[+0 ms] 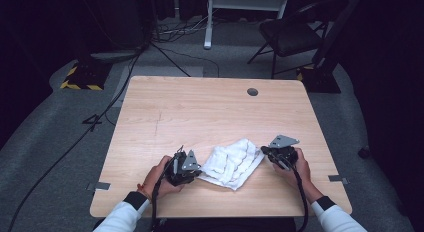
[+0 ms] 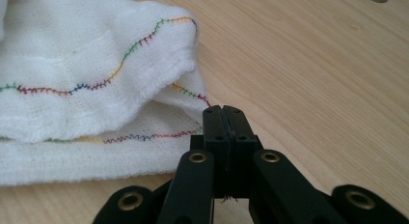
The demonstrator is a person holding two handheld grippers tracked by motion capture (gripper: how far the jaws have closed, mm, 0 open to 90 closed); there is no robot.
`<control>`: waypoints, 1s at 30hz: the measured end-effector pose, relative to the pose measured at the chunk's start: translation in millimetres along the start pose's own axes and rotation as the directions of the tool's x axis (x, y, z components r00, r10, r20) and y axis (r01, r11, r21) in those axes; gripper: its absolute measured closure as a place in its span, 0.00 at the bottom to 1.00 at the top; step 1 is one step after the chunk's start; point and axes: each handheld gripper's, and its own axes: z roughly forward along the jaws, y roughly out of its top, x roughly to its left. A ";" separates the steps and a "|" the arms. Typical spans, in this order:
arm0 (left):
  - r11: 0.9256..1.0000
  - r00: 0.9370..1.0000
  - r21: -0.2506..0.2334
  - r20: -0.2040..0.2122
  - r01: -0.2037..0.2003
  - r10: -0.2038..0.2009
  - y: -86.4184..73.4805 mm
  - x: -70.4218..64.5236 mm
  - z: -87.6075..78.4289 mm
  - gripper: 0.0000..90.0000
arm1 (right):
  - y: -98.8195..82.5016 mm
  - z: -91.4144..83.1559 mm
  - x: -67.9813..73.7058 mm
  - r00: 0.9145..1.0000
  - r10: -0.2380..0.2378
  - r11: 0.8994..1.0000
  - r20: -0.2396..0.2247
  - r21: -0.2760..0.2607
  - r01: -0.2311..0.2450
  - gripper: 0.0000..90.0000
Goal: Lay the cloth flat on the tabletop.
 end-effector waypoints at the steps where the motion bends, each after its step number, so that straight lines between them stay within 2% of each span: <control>1: 1.000 1.000 -0.001 -0.001 0.006 -0.006 -0.5 -2.2 -0.6 0.83 | 1.6 1.8 -1.2 1.000 -0.006 1.000 0.012 -0.005 0.006 0.99; 2: 1.000 1.000 0.001 -0.004 0.002 -0.002 -0.7 -3.2 -1.2 0.81 | 2.8 3.8 -1.4 1.000 -0.012 1.000 0.020 0.000 0.012 0.99; 4: 1.000 1.000 -0.002 -0.011 0.025 -0.025 -1.6 -5.3 -3.5 0.76 | 4.7 7.6 -2.6 1.000 -0.011 1.000 0.024 0.005 0.011 0.99; 7: 0.998 0.998 -0.034 -0.035 0.060 -0.061 0.1 -7.9 -6.0 0.59 | 8.8 12.5 -5.8 1.000 -0.002 1.000 0.028 0.013 0.002 0.98; 8: 0.996 0.996 -0.049 -0.043 0.073 -0.075 2.1 -9.3 -6.3 0.50 | 9.8 13.3 -6.5 1.000 0.006 1.000 0.028 0.009 -0.006 0.95; 10: 0.993 0.996 -0.081 -0.030 0.085 -0.088 7.0 -12.6 -7.4 0.40 | 9.9 13.3 -6.3 0.999 0.014 1.000 0.035 0.001 -0.014 0.91; 12: 0.992 0.998 -0.105 -0.004 0.070 -0.070 13.2 -16.6 -5.3 0.37 | 9.5 10.9 -5.5 1.000 0.017 1.000 0.027 0.005 -0.017 0.87; 13: 0.993 0.998 -0.100 0.004 0.057 -0.057 17.2 -19.2 -2.1 0.35 | 9.3 8.1 -5.2 1.000 0.021 1.000 0.024 0.000 -0.021 0.85; 14: 0.995 0.999 -0.088 0.016 0.040 -0.039 21.4 -21.7 2.0 0.31 | 9.2 0.9 -4.4 0.999 0.041 0.999 -0.001 -0.023 -0.041 0.79; 16: 0.998 0.999 -0.069 0.032 0.005 -0.003 29.1 -28.8 12.1 0.31 | 9.0 -2.4 -3.6 0.999 0.045 0.999 -0.011 -0.027 -0.045 0.78; 19: 0.998 0.998 -0.043 0.041 -0.037 0.039 38.5 -35.9 27.9 0.29 | 7.0 -14.2 4.6 0.998 0.014 0.998 -0.062 -0.053 -0.017 0.74; 21: 0.998 0.997 -0.032 0.057 -0.046 0.047 44.0 -35.6 36.3 0.31 | 5.3 -20.6 14.5 0.988 -0.006 0.998 -0.153 -0.069 -0.005 0.72; 22: 0.998 0.998 -0.031 0.045 -0.050 0.051 46.1 -35.0 40.0 0.32 | 4.7 -22.8 21.2 0.985 -0.026 0.998 -0.171 -0.069 0.014 0.72; 23: 0.999 0.998 -0.026 0.046 -0.043 0.044 47.4 -33.5 42.1 0.32 | 4.0 -24.7 28.9 0.978 -0.050 0.997 -0.201 -0.066 0.037 0.72; 25: 0.999 0.997 -0.031 0.070 -0.014 0.016 50.0 -27.2 46.9 0.37 | 2.1 -27.7 44.5 0.960 -0.103 0.994 -0.260 -0.072 0.087 0.71; 26: 1.000 0.998 -0.024 0.063 -0.016 0.018 50.5 -25.6 47.5 0.41 | 1.5 -28.5 52.1 0.953 -0.122 0.992 -0.278 -0.069 0.107 0.71; 28: 0.999 0.997 -0.017 0.065 -0.037 0.038 50.0 -23.8 47.9 0.52 | 1.0 -28.9 65.0 0.933 -0.154 0.988 -0.326 -0.080 0.135 0.69; 29: 0.999 0.997 -0.011 0.066 -0.048 0.049 49.4 -22.8 47.7 0.56 | 1.0 -28.6 69.4 0.928 -0.165 0.986 -0.335 -0.080 0.147 0.68; 30: 0.999 0.997 -0.006 0.061 -0.051 0.051 49.1 -22.4 47.2 0.61 | 1.2 -27.7 76.1 0.918 -0.180 0.984 -0.354 -0.078 0.163 0.67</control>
